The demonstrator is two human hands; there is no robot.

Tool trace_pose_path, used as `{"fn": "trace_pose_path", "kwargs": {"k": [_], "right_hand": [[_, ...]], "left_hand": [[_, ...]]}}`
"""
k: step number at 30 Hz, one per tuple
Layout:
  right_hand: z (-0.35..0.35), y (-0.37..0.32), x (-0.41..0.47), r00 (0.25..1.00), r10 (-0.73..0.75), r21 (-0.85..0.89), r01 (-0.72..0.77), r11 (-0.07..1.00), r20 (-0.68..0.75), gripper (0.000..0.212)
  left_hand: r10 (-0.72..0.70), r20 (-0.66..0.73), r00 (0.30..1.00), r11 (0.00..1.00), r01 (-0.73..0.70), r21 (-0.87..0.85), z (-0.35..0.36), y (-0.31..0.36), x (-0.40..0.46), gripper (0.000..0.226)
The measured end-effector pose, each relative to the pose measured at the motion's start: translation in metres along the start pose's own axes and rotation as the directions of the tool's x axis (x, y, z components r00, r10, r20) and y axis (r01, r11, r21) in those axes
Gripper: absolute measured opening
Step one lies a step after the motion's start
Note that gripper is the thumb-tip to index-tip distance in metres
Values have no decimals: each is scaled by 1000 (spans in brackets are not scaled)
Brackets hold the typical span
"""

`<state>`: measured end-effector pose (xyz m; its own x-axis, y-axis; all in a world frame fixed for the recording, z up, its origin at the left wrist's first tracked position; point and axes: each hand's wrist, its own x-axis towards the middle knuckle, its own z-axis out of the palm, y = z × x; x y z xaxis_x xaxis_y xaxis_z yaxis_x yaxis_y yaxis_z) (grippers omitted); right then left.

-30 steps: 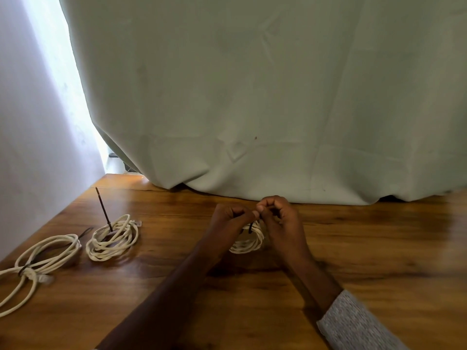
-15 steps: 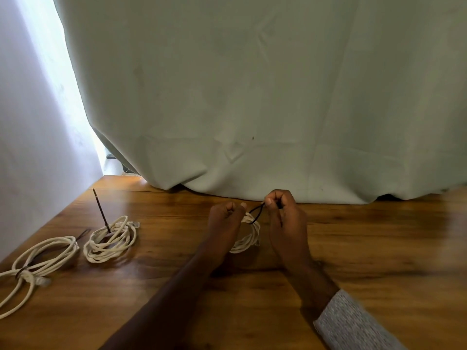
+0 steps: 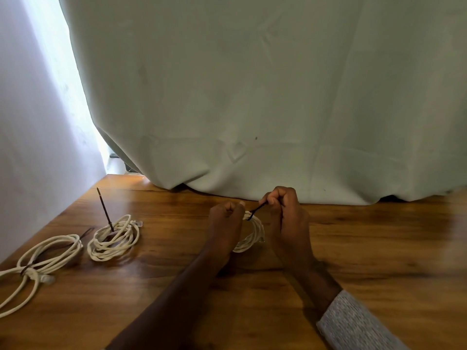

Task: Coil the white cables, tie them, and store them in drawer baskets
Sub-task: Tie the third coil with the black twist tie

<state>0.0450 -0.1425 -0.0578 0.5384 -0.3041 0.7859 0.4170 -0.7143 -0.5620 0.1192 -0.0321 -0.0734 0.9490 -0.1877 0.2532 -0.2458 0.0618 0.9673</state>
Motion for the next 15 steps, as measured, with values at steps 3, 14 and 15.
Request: {"fn": "trace_pose_path", "kwargs": {"k": [3,14,15], "right_hand": [[0,-3,0,998,60,51,-60,997,4,15],[2,-11,1,947,278,411,-320,853,161,16],[1,-11,3,941,298,454,-338,825,158,15]], "left_hand": [[-38,-27,999,999,37,-24,-2,-1,0,38],[-35,-63,997,999,35,-7,-9,-6,8,38],[-37,-62,997,999,37,-5,-9,-6,8,37]]}}
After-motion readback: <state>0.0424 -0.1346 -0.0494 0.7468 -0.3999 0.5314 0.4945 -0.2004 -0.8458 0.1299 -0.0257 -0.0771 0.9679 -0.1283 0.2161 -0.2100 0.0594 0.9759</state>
